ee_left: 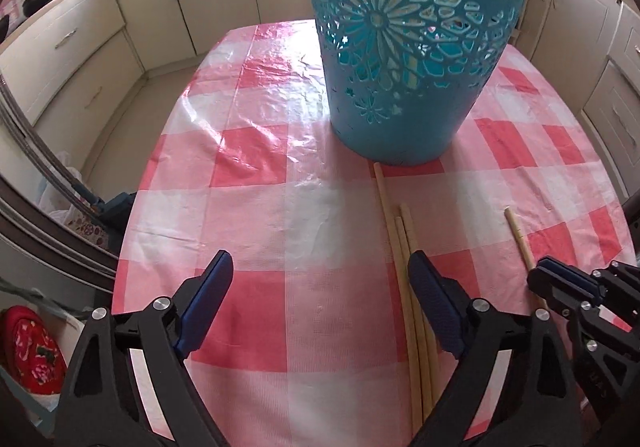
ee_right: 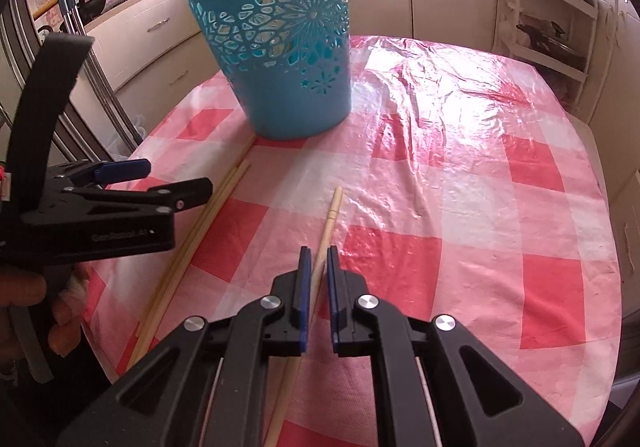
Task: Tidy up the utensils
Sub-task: 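Grasp a loose chopstick with the left tool while the right tool grips another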
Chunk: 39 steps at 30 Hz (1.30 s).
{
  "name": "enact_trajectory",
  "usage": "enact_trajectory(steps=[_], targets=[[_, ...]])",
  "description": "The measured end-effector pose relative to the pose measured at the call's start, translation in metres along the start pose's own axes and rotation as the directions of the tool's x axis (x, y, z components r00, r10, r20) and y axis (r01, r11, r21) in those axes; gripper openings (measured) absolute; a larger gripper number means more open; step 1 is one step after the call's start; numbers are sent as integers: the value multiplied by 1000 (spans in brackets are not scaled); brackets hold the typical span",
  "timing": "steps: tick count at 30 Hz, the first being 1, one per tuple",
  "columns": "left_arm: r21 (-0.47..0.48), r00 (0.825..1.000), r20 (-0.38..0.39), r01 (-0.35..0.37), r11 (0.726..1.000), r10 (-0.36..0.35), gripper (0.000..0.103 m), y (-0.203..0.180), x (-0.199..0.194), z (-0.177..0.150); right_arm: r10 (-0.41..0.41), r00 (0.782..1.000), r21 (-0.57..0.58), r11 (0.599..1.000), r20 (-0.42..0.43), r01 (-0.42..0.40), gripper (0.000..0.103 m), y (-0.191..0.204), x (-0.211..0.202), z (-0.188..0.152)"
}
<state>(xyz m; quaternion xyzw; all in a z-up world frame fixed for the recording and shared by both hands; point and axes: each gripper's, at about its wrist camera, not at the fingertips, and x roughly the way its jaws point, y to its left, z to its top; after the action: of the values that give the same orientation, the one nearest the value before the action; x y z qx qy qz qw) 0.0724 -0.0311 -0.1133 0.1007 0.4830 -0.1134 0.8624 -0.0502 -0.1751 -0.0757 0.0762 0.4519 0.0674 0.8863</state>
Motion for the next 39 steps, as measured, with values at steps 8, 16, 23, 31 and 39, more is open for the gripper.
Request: enact_trajectory(steps=[8, 16, 23, 31, 39], targets=[[4, 1000, 12, -11, 1000, 11, 68, -1, 3, -1, 35, 999, 28, 999, 10, -35, 8, -8, 0, 0], [8, 994, 35, 102, 995, -102, 6, -5, -10, -14, 29, 1000, 20, 999, 8, -29, 8, -6, 0, -1], [-66, 990, 20, 143, 988, -142, 5, 22, -28, -46, 25, 1000, 21, 999, -2, -25, 8, -5, -1, 0], [-45, 997, -20, 67, 997, -68, 37, 23, -15, -20, 31, 1000, 26, 999, -2, -31, 9, -7, -1, 0], [18, 998, -11, 57, 998, -57, 21, 14, -1, -3, 37, 999, 22, 999, 6, -37, 9, -8, -1, 0]])
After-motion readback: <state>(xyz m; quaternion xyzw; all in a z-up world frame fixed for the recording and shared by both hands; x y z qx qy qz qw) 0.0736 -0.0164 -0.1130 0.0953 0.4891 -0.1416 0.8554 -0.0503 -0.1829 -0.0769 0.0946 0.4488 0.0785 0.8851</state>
